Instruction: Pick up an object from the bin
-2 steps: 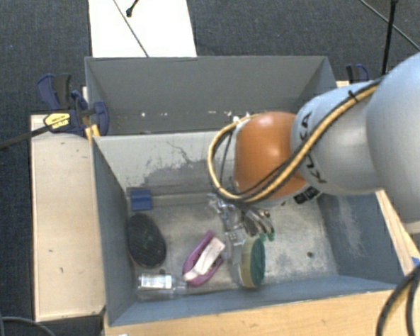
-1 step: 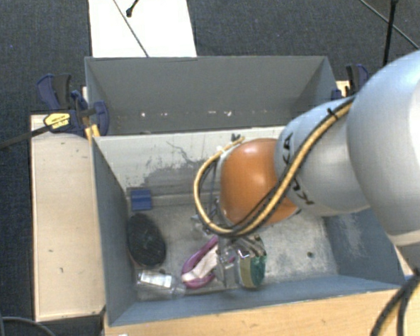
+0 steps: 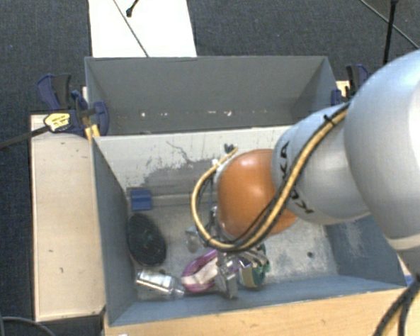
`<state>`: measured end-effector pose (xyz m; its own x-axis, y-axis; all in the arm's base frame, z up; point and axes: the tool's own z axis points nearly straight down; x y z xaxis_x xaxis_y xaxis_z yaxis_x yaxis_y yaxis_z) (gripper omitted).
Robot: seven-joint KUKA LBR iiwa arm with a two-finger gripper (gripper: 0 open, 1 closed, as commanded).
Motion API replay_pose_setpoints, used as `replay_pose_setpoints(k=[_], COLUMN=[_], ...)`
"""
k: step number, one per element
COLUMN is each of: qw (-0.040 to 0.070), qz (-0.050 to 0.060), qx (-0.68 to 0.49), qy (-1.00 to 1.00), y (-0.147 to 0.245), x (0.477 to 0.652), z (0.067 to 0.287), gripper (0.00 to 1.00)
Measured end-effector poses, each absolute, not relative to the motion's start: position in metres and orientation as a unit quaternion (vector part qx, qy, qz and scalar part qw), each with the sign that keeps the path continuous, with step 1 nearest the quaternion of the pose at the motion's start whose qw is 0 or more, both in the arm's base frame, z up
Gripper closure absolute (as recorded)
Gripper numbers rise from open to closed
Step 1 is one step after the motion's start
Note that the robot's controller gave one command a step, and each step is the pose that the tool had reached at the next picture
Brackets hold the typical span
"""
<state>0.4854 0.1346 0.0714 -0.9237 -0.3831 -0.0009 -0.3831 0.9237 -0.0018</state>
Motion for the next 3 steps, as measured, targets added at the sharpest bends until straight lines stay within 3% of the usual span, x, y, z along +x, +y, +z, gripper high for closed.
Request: replay_pose_setpoints(k=[1,2,3], qw=[0.001,0.003,0.005], qz=[-0.001,0.000,-0.001], qx=[-0.192,-0.455,-0.453], qy=[0.981,0.890,0.891], y=[0.134,0.129,0.120], x=[0.486,0.497,0.512], z=[0.073,0.137,0.278], gripper=[1.00,1.00,1.00])
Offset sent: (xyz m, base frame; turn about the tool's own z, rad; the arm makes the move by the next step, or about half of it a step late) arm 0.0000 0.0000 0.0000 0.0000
